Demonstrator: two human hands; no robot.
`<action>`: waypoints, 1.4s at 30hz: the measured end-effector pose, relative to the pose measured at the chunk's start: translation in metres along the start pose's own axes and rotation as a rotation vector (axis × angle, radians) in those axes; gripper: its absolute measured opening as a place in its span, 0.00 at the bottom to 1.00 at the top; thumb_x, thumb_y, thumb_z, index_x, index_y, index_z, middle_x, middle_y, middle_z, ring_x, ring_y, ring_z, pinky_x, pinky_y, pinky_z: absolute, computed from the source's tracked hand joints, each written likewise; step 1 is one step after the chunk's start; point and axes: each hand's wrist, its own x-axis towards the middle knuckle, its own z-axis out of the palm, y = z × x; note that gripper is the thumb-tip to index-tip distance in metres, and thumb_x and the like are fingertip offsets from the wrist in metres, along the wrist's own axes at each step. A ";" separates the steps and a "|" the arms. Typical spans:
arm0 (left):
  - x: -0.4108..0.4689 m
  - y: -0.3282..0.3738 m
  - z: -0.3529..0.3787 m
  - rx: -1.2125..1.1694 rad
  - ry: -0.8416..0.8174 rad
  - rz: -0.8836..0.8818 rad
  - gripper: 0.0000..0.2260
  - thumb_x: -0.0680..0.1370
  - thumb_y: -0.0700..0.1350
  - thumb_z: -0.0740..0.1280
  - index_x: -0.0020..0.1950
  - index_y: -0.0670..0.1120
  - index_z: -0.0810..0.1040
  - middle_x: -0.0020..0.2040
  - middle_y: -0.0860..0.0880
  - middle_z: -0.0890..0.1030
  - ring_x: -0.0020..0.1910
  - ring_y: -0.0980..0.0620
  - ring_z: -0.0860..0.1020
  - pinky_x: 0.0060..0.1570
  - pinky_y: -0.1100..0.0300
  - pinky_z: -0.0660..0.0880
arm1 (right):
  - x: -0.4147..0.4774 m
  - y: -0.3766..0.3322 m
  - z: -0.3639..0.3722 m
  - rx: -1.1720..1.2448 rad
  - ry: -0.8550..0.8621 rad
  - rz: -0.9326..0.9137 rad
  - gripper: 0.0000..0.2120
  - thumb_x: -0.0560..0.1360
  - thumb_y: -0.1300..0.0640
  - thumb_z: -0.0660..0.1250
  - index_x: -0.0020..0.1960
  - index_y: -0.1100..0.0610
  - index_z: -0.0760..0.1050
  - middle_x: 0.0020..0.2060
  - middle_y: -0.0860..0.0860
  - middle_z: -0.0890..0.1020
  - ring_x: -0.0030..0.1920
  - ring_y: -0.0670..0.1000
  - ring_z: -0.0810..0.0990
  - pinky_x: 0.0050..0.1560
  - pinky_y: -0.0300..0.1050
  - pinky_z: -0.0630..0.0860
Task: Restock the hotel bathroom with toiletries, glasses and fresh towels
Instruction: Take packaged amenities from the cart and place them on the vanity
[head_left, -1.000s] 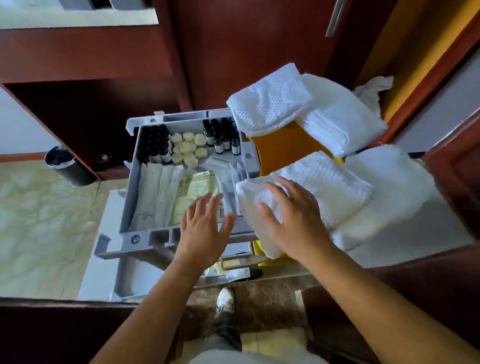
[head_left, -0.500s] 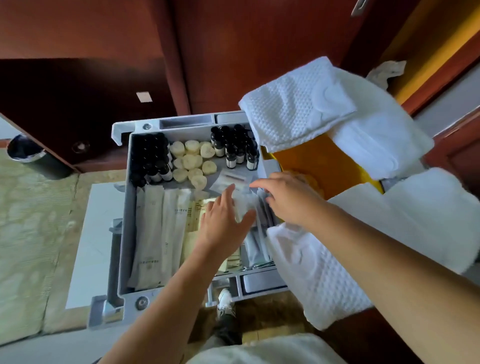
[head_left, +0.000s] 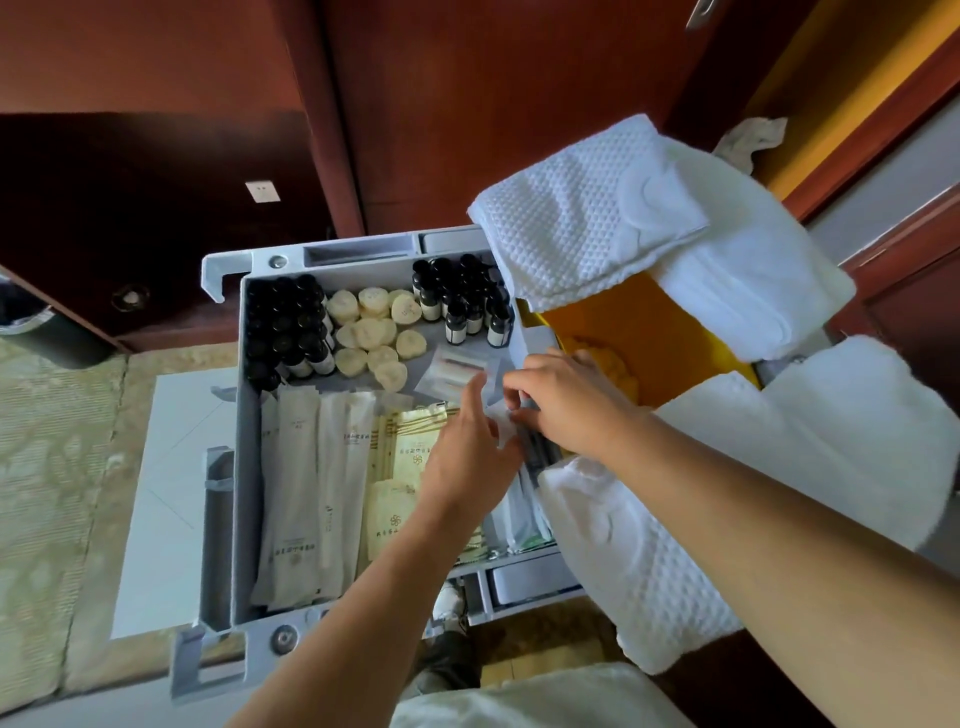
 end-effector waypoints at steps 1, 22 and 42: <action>0.000 0.001 0.000 -0.006 0.000 -0.006 0.35 0.78 0.45 0.68 0.82 0.51 0.55 0.41 0.51 0.83 0.42 0.51 0.82 0.45 0.47 0.81 | -0.001 -0.001 -0.001 0.005 0.007 -0.004 0.08 0.80 0.53 0.70 0.48 0.45 0.71 0.45 0.44 0.71 0.57 0.52 0.74 0.54 0.51 0.64; -0.027 0.043 -0.074 -0.414 0.171 0.136 0.29 0.78 0.37 0.71 0.76 0.53 0.67 0.36 0.50 0.82 0.31 0.58 0.75 0.32 0.65 0.72 | -0.041 -0.009 -0.032 0.872 0.144 0.297 0.29 0.76 0.37 0.72 0.74 0.39 0.68 0.59 0.38 0.78 0.65 0.41 0.77 0.68 0.51 0.76; -0.184 0.111 -0.017 -0.855 -0.003 -0.023 0.20 0.81 0.39 0.72 0.71 0.53 0.74 0.46 0.50 0.88 0.46 0.51 0.87 0.41 0.56 0.82 | -0.250 -0.061 -0.010 0.779 0.478 0.168 0.36 0.70 0.31 0.71 0.74 0.41 0.66 0.68 0.36 0.73 0.66 0.36 0.72 0.59 0.32 0.72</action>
